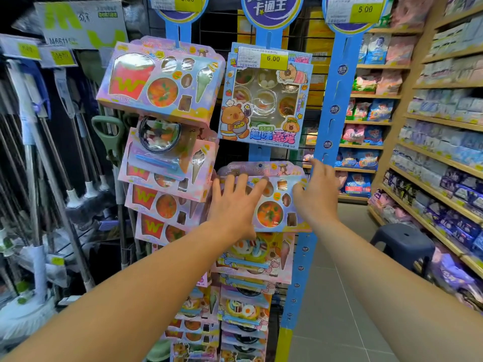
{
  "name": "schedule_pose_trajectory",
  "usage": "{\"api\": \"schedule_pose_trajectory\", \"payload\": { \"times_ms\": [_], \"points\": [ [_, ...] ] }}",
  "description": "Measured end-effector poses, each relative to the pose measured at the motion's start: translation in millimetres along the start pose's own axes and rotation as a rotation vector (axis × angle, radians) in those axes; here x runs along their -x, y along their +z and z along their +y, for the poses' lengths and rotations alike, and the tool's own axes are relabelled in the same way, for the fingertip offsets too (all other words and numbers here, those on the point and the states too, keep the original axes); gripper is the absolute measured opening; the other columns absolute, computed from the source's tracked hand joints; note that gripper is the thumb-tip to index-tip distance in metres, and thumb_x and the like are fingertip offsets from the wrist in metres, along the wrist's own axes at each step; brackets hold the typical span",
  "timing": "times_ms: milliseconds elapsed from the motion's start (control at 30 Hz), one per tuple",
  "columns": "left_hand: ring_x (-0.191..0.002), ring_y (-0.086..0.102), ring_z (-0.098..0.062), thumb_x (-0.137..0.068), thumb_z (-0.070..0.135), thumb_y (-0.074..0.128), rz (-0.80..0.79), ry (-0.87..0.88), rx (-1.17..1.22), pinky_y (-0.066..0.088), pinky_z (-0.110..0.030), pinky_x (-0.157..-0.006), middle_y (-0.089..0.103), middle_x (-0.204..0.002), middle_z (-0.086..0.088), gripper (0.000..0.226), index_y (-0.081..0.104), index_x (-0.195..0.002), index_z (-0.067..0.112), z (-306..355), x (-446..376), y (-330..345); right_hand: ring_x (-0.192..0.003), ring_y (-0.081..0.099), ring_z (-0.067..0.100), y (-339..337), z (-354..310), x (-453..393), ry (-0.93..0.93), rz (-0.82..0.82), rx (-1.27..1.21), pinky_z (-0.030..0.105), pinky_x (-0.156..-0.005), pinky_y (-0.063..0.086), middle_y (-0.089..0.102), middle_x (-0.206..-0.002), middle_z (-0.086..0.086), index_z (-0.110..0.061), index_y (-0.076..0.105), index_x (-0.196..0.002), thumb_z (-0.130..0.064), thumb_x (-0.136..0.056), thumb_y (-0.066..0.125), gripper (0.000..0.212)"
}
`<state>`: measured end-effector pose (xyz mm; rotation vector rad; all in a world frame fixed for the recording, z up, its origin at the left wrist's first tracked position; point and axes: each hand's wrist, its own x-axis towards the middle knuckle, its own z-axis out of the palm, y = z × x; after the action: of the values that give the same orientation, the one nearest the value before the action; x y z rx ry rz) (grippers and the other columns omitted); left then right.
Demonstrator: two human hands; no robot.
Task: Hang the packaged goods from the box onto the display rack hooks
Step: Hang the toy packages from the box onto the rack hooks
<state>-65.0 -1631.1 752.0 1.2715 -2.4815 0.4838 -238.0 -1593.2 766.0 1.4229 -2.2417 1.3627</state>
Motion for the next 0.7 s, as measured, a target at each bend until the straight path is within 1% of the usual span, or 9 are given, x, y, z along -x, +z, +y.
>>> {"api": "schedule_pose_trajectory", "payload": {
  "times_ms": [33,100,167,267,367,467,533,633,700],
  "points": [
    [-0.141,0.012,-0.039,-0.060,0.059,0.081,0.009,0.003,-0.007,0.009,-0.060,-0.115,0.012,-0.151,-0.011,0.123,0.001,-0.149,0.035,-0.2,0.6,1.3,-0.123,0.039,0.030,-2.2,-3.5,1.6,-0.093,0.026,0.117,0.043,-0.101,0.038,0.043,-0.137,0.006,-0.015,0.043,-0.139,-0.013,-0.088,0.060,0.054],
    [-0.142,0.009,-0.039,-0.060,0.055,0.082,0.040,0.000,-0.015,0.008,-0.060,-0.116,0.009,-0.152,-0.010,0.122,0.000,-0.148,0.036,0.7,0.7,2.0,-0.121,0.040,0.028,-4.5,-9.2,2.5,-0.257,0.034,0.250,0.042,-0.100,0.036,0.047,-0.134,0.004,-0.016,0.050,-0.134,-0.013,-0.087,0.061,0.048],
    [-0.142,0.006,-0.039,-0.063,0.049,0.082,0.057,-0.008,-0.015,0.007,-0.060,-0.116,0.005,-0.153,-0.009,0.122,-0.004,-0.148,0.035,1.7,-0.2,0.3,-0.122,0.042,0.028,-1.5,-14.1,-0.2,-0.360,0.005,0.267,0.043,-0.102,0.035,0.052,-0.130,0.003,-0.016,0.055,-0.131,-0.017,-0.089,0.058,0.042],
    [-0.144,0.002,-0.039,-0.067,0.045,0.080,0.093,-0.016,-0.025,0.001,-0.060,-0.116,0.003,-0.156,-0.011,0.119,-0.006,-0.149,0.036,1.5,-5.1,-2.8,-0.119,0.046,0.031,3.0,-25.5,-9.3,-0.441,-0.046,0.297,0.044,-0.104,0.034,0.058,-0.123,0.006,-0.013,0.056,-0.126,-0.018,-0.090,0.052,0.036],
    [-0.146,-0.002,-0.039,-0.068,0.048,0.079,0.082,-0.022,-0.020,-0.005,-0.059,-0.116,-0.002,-0.158,-0.010,0.121,-0.010,-0.150,0.037,-1.1,-10.3,-4.6,-0.123,0.045,0.033,4.9,-32.7,-19.2,-0.460,-0.068,0.325,0.048,-0.108,0.033,0.058,-0.126,0.009,-0.011,0.056,-0.127,-0.020,-0.091,0.052,0.037],
    [-0.147,-0.004,-0.038,-0.069,0.050,0.079,0.051,-0.017,-0.014,-0.005,-0.059,-0.116,-0.005,-0.159,-0.009,0.123,-0.012,-0.150,0.037,-2.9,-9.5,-2.3,-0.131,0.039,0.034,10.3,-32.6,-22.5,-0.459,-0.125,0.319,0.051,-0.113,0.028,0.055,-0.134,0.011,-0.011,0.054,-0.132,-0.024,-0.093,0.051,0.041],
    [-0.147,-0.005,-0.038,-0.068,0.052,0.080,0.047,-0.016,-0.017,-0.004,-0.059,-0.116,-0.005,-0.159,-0.009,0.124,-0.013,-0.149,0.037,-4.3,-7.9,0.5,-0.134,0.037,0.034,13.3,-32.7,-23.1,-0.454,-0.160,0.325,0.051,-0.114,0.026,0.053,-0.139,0.009,-0.014,0.050,-0.138,-0.029,-0.094,0.047,0.047],
    [-0.147,-0.005,-0.038,-0.063,0.054,0.082,0.069,-0.018,-0.019,-0.002,-0.060,-0.117,-0.003,-0.158,-0.009,0.126,-0.009,-0.149,0.036,-7.5,-6.6,5.1,-0.128,0.037,0.035,14.7,-37.2,-24.8,-0.440,-0.176,0.359,0.049,-0.111,0.028,0.052,-0.139,0.005,-0.019,0.044,-0.143,-0.034,-0.092,0.039,0.054],
    [-0.147,-0.008,-0.038,-0.061,0.056,0.082,0.067,-0.019,-0.027,-0.002,-0.060,-0.117,-0.004,-0.158,-0.010,0.127,-0.008,-0.148,0.035,-9.2,-5.8,7.4,-0.125,0.036,0.033,15.1,-40.6,-25.1,-0.423,-0.198,0.372,0.047,-0.109,0.028,0.047,-0.140,0.002,-0.022,0.036,-0.148,-0.033,-0.094,0.042,0.056]
  ]
}}
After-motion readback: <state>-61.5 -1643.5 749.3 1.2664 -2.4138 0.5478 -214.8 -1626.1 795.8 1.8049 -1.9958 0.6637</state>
